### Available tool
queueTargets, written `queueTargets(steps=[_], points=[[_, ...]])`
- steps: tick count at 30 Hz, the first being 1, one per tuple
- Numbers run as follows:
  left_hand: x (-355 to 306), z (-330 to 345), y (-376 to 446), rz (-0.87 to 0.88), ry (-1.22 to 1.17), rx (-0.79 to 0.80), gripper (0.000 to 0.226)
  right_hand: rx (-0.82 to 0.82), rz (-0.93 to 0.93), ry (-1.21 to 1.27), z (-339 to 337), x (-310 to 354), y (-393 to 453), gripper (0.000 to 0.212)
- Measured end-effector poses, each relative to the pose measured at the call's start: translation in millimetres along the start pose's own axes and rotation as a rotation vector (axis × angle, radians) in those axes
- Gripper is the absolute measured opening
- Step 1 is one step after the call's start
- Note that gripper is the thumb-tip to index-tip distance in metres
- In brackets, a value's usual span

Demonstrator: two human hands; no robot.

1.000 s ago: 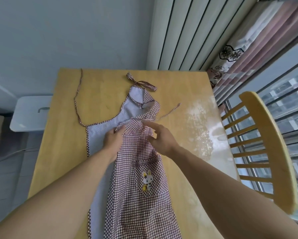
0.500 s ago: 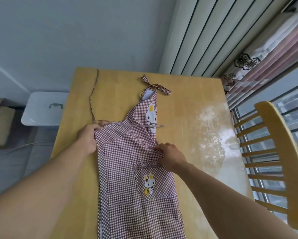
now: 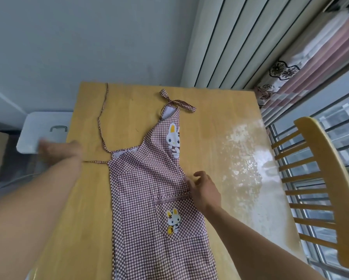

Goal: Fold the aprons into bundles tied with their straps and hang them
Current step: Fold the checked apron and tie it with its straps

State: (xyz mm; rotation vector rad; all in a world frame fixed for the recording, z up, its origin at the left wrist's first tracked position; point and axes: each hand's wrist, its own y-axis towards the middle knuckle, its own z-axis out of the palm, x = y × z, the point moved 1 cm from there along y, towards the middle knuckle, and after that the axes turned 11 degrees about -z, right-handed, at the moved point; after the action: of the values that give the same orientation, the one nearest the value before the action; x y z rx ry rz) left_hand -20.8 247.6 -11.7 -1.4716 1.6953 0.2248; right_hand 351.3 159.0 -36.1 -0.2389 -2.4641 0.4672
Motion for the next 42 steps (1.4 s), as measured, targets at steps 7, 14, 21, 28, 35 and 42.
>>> queueTargets(steps=[7,14,21,28,35,42], points=[[26.2,87.8,-121.1,0.6,1.027,0.693,0.138,-0.053,0.101,0.49,-37.6,59.5,111.2,0.06],[52.8,133.8,-150.0,0.758,1.174,0.78,0.156,0.101,0.112,0.38,-53.1,97.3,193.6,0.048],[53.4,135.2,-152.4,0.725,1.159,0.813,0.16,-0.039,0.018,0.331,-66.2,81.8,224.4,0.014],[52.4,111.6,-137.9,0.664,1.175,0.724,0.159,-0.075,-0.094,0.064,-71.7,83.6,224.0,0.022],[46.8,109.6,-128.8,0.654,1.224,0.859,0.161,0.093,-0.782,-0.802,-64.8,107.4,235.3,0.045],[42.9,108.0,-132.4,0.657,1.282,0.845,0.164,0.195,-0.478,-0.751,-68.7,102.5,244.2,0.044]])
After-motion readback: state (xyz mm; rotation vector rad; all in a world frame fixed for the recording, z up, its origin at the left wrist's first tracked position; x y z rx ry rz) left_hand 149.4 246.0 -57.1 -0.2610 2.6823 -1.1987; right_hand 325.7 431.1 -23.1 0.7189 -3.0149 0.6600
